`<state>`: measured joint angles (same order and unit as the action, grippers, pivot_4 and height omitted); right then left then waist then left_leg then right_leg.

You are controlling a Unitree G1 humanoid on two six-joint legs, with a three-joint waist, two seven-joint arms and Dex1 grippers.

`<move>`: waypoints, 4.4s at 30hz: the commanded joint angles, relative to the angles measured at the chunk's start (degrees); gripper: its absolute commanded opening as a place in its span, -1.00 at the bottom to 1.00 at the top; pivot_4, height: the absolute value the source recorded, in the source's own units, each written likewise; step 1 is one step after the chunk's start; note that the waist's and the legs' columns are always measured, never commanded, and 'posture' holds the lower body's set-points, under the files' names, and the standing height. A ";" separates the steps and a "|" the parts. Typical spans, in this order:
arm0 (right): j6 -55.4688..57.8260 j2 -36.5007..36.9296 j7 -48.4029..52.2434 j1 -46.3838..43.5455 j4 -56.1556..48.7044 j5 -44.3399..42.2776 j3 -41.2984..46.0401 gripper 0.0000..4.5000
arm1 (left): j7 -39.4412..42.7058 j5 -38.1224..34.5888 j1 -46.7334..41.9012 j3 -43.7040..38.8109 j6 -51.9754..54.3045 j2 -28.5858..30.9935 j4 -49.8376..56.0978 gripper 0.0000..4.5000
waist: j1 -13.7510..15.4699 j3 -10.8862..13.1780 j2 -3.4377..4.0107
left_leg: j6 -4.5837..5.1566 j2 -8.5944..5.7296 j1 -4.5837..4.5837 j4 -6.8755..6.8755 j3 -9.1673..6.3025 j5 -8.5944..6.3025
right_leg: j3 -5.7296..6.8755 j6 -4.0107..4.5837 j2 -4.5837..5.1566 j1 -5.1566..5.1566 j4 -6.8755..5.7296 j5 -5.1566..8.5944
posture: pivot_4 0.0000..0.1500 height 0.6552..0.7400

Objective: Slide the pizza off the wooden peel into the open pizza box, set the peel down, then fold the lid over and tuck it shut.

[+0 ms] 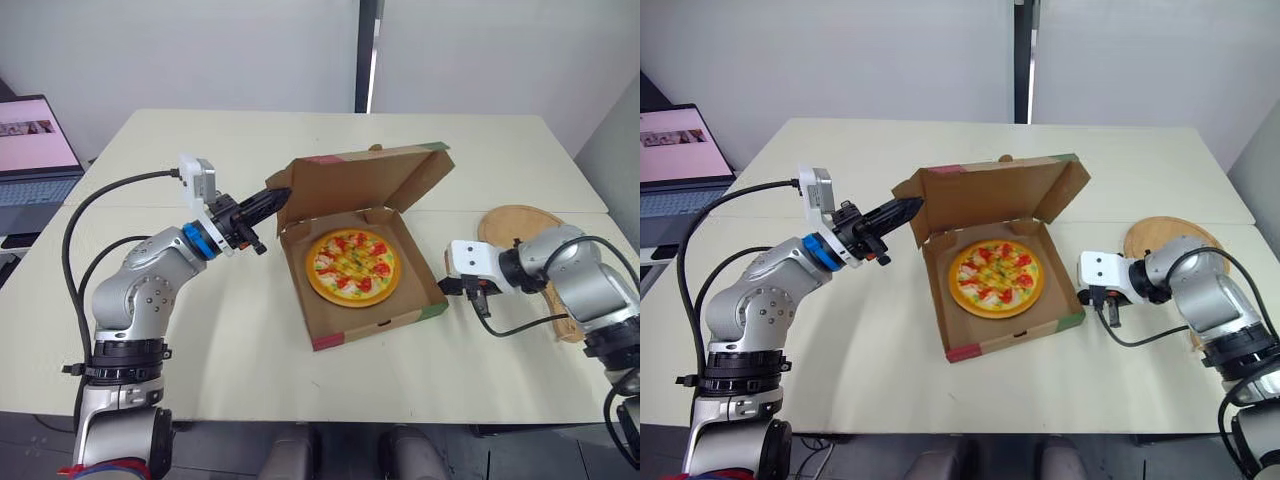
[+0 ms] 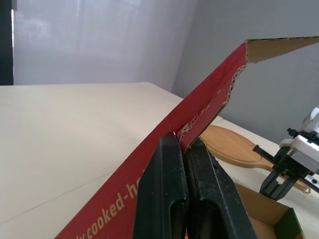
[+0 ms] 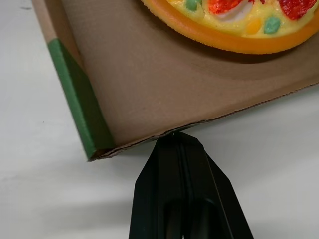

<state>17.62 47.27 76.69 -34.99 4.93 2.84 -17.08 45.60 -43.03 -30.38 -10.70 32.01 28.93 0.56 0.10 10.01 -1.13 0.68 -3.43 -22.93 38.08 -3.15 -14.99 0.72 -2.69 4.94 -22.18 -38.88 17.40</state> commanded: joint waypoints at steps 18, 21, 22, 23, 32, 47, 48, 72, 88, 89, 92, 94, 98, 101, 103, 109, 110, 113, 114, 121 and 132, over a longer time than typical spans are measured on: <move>11.23 6.84 3.29 7.37 -19.29 -11.43 5.37 -0.99 | 0.58 -6.35 -0.19 -0.25 7.64 -4.95 4.35 -1.00 | 0.18 0.01 -0.02 | 0.00 0.00 -0.02 -0.01 -0.03 0.00 | 0.02 0.00 0.01 0.01 0.02 0.00 | 1.00 0.72; 10.70 6.03 -1.02 7.61 -18.19 -9.68 5.96 -0.99 | 2.28 -4.46 0.49 -0.22 5.90 -3.75 2.46 -1.00 | 0.10 0.01 -0.02 | 0.00 0.00 -0.01 -0.01 -0.03 0.00 | 0.01 0.00 0.00 0.03 0.02 0.00 | 1.00 0.72; 10.38 5.76 -2.21 7.39 -17.45 -9.18 6.06 -0.99 | 2.59 -4.08 0.54 -0.24 5.52 -3.49 2.03 -1.00 | 0.07 0.01 -0.02 | 0.00 0.00 0.00 -0.01 -0.03 0.00 | 0.01 0.00 0.00 0.02 0.02 0.00 | 1.00 0.72; 9.97 5.65 -2.97 7.26 -16.25 -9.58 7.04 -0.99 | 3.17 -3.50 0.59 -0.28 4.92 -3.03 1.51 -1.00 | 0.06 0.01 -0.02 | 0.00 0.00 0.00 -0.01 -0.03 0.00 | 0.01 0.00 0.00 0.02 0.02 0.00 | 1.00 0.72; 12.47 0.02 -16.05 4.45 -6.87 -15.08 19.71 -0.29 | 5.18 -0.30 -0.22 -1.10 1.10 -1.08 -0.80 -1.00 | 0.29 0.02 -0.06 | 0.00 -0.02 0.00 -0.01 -0.01 0.00 | 0.00 0.00 0.01 0.04 0.02 0.00 | 1.00 0.72; 23.69 -14.91 -33.24 -6.33 -4.15 -21.60 23.70 0.14 | 3.15 0.78 -1.46 -1.81 0.91 -0.44 0.42 -1.00 | 0.10 0.02 -0.05 | -0.01 -0.02 -0.02 -0.03 -0.02 0.01 | -0.01 0.00 0.00 -0.04 -0.06 0.00 | 1.00 0.72; 23.98 -15.01 -33.43 -6.50 -4.20 -21.95 23.86 0.04 | 3.00 0.75 -1.42 -1.86 0.94 -0.37 0.58 -1.00 | 0.05 0.02 -0.05 | -0.01 -0.02 -0.02 -0.03 -0.01 0.01 | -0.01 0.00 0.00 -0.04 -0.06 0.00 | 1.00 0.72; 31.95 -13.45 -41.66 -6.31 -12.64 -26.74 29.56 -0.99 | 1.49 4.68 -9.41 2.39 -2.27 -5.90 -3.69 -1.00 | -0.16 0.02 -0.05 | 0.00 -0.02 -0.05 -0.05 0.01 0.01 | -0.02 0.00 -0.02 -0.07 -0.09 0.00 | 1.00 0.72; 40.28 -13.07 -47.29 -2.03 -24.29 -30.68 31.23 -0.99 | 5.43 10.25 -18.66 4.15 -7.73 -9.14 -16.88 -1.00 | -0.32 0.03 -0.07 | 0.02 -0.02 -0.06 -0.08 0.04 0.01 | -0.04 0.00 -0.03 -0.10 -0.09 0.00 | 1.00 0.72; 40.27 -13.21 -47.46 -1.90 -24.36 -30.71 31.12 -0.99 | 5.38 10.92 -18.63 4.38 -8.18 -8.83 -16.67 -1.00 | -0.32 0.03 -0.07 | 0.02 -0.01 -0.06 -0.08 0.04 0.01 | -0.04 0.00 -0.03 -0.11 -0.10 0.00 | 1.00 0.72; 40.37 -13.71 -47.99 -1.91 -24.50 -31.01 31.07 -0.99 | 4.73 11.76 -17.98 4.60 -8.22 -8.44 -15.18 -1.00 | -0.32 0.03 -0.07 | 0.02 -0.02 -0.06 -0.08 0.04 0.01 | -0.04 0.00 -0.03 -0.11 -0.10 0.00 | 1.00 0.72; 40.36 -14.10 -48.29 -1.91 -24.59 -31.09 30.95 -0.99 | 3.63 12.40 -17.29 4.51 -8.26 -8.45 -13.91 -1.00 | -0.31 0.03 -0.07 | 0.02 -0.02 -0.06 -0.08 0.04 0.01 | -0.04 0.00 -0.03 -0.11 -0.10 0.00 | 1.00 0.72; 40.65 -15.41 -49.33 -1.77 -25.24 -31.23 30.61 -0.99 | 0.15 13.91 -14.33 4.60 -8.31 -8.63 -8.74 -1.00 | -0.42 0.03 -0.07 | 0.02 -0.01 -0.06 -0.10 0.04 0.01 | -0.07 0.00 -0.03 -0.12 -0.10 0.00 | 1.00 0.72; 40.84 -16.54 -50.24 -1.64 -25.80 -31.42 30.79 -0.99 | -4.07 14.43 -11.73 4.13 -7.58 -9.41 -3.52 -1.00 | -0.44 0.03 -0.07 | 0.02 -0.01 -0.05 -0.10 0.04 0.01 | -0.08 0.00 -0.03 -0.12 -0.10 0.00 | 1.00 0.72; 41.36 -17.17 -50.88 -1.77 -26.39 -31.63 30.93 -0.99 | -6.16 14.77 -10.19 4.30 -7.03 -9.63 -0.41 -1.00 | -0.38 0.03 -0.07 | 0.02 -0.02 -0.05 -0.09 0.04 0.01 | -0.08 0.00 -0.03 -0.12 -0.11 0.00 | 1.00 0.72; 45.57 -18.79 -53.39 -2.88 -29.00 -33.86 32.27 -0.99 | -13.11 14.89 -5.71 4.58 -3.95 -10.49 9.12 -1.00 | -0.38 0.03 -0.06 | 0.02 -0.01 -0.05 -0.10 0.03 0.01 | -0.09 0.00 -0.03 -0.12 -0.11 0.00 | 1.00 0.72; 46.77 -19.03 -53.84 -2.95 -29.70 -34.54 32.57 -0.99 | -13.89 14.32 -5.25 4.57 -3.10 -10.71 10.47 -1.00 | -0.38 0.03 -0.06 | 0.02 -0.01 -0.05 -0.10 0.03 0.01 | -0.09 0.00 -0.03 -0.12 -0.11 0.00 | 1.00 0.72; 48.63 -19.59 -54.82 -2.28 -31.70 -35.63 32.79 -0.99 | -15.60 12.43 -3.88 4.11 -0.49 -11.26 13.14 -1.00 | -0.34 0.03 -0.06 | 0.02 -0.02 -0.05 -0.09 0.03 0.01 | -0.09 0.00 -0.03 -0.12 -0.11 0.00 | 1.00 0.72; 48.62 -19.65 -55.04 -1.58 -32.35 -35.68 32.62 -0.99 | -15.82 12.12 -3.20 4.01 0.09 -11.25 13.74 -1.00 | -0.34 0.03 -0.06 | 0.02 -0.02 -0.05 -0.09 0.03 0.01 | -0.09 0.00 -0.03 -0.12 -0.11 0.00 | 1.00 0.72; 47.24 -20.23 -55.86 1.76 -34.04 -35.18 32.02 -0.99 | -16.06 12.65 -0.20 4.01 -0.90 -11.18 16.03 -1.00 | -0.26 0.03 -0.06 | 0.02 -0.02 -0.04 -0.10 0.04 0.01 | -0.08 0.00 -0.04 -0.10 -0.10 0.00 | 1.00 0.72; 45.03 -20.11 -55.85 1.56 -32.22 -34.82 31.29 -1.00 | -13.62 12.06 6.74 2.68 -6.13 -10.19 19.88 -0.72 | -0.33 0.03 -0.05 | 0.02 0.00 -0.03 -0.11 0.06 0.01 | -0.11 0.00 -0.06 -0.10 -0.09 0.00 | 1.00 0.72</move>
<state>64.26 27.12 19.93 -32.56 -26.07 -30.45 14.35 30.83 -29.76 -23.22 -8.26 27.82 18.35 17.05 -0.22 10.04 -1.18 0.70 -3.44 -22.96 37.98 -3.09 -14.99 0.62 -2.69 4.88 -22.28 -38.97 17.40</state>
